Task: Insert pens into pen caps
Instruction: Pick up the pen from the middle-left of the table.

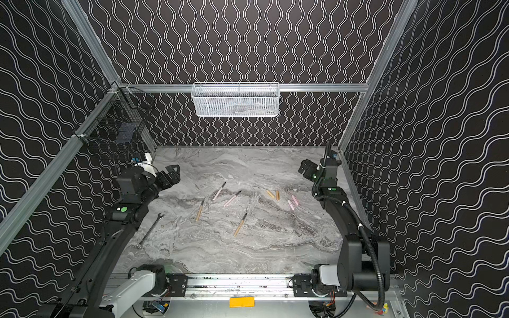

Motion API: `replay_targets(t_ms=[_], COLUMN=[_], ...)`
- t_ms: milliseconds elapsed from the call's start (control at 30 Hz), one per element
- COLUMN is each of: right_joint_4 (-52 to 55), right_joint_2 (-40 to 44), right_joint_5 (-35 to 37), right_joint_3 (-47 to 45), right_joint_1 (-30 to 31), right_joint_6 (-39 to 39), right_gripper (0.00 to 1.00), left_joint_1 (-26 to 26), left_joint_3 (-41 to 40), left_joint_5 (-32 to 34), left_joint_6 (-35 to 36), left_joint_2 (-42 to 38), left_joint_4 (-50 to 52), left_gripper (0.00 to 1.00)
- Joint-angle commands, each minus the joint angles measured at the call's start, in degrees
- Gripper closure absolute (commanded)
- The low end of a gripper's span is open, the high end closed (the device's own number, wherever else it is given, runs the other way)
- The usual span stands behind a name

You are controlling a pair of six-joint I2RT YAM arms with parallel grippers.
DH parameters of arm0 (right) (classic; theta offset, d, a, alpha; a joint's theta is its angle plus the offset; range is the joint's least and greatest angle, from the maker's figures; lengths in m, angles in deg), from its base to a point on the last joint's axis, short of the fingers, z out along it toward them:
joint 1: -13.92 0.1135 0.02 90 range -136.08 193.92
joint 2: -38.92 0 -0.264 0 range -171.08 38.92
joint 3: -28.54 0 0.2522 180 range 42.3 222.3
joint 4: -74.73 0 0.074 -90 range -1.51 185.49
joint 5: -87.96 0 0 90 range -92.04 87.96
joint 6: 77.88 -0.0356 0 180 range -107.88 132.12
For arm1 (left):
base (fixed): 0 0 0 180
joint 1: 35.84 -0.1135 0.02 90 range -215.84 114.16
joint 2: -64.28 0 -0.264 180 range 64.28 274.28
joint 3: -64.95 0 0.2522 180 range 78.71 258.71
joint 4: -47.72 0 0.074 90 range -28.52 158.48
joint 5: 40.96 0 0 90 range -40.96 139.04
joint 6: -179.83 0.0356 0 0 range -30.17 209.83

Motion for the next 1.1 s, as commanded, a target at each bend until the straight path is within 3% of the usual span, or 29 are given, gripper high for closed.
replay_targets(t_ms=[0, 100, 167, 267, 367, 533, 700, 867, 1067], right_joint_4=[5.41, 4.53, 4.94, 7.40, 8.31, 8.74, 10.31, 10.51, 10.15], right_joint_2=[-2.06, -3.59, -4.98, -7.32, -7.93, -7.77, -8.69, -9.35, -9.76], right_joint_5=[-5.72, -8.96, -10.20, -9.43, -7.62, -7.32, -5.95, -6.87, -7.05], right_joint_3=[1.82, 0.98, 0.93, 2.57, 2.69, 2.69, 5.88, 6.23, 6.28], right_joint_1=[0.14, 0.92, 2.21, 6.04, 10.30, 15.40, 18.32, 18.88, 19.24], right_joint_6=[-0.23, -0.34, -0.31, 1.69, 3.52, 4.49, 5.31, 5.09, 4.93], right_gripper=[0.14, 0.25, 0.33, 0.35, 0.35, 0.39, 0.57, 0.60, 0.60], left_joint_1=[-0.43, -0.43, 0.02, 2.41, 7.65, 13.90, 15.75, 16.90, 17.14], left_joint_3=[-3.22, -5.33, -6.44, -4.57, -3.03, -0.21, 0.93, 1.85, 3.30], left_joint_5=[0.12, -2.98, -7.15, -5.50, 3.33, 9.72, 11.57, 12.88, 9.48], left_joint_6=[-8.46, -9.83, -9.38, -5.20, -2.47, 1.18, 1.76, 1.84, 3.24], left_joint_2=[0.99, 3.23, 5.75, 9.08, 9.94, 13.13, 17.18, 19.71, 25.18], left_joint_4=[-5.94, -8.13, -9.75, -2.96, 3.55, 10.90, 15.54, 18.93, 20.47], left_gripper=[0.03, 0.13, 0.27, 0.39, 0.43, 0.43, 0.48, 0.54, 0.61])
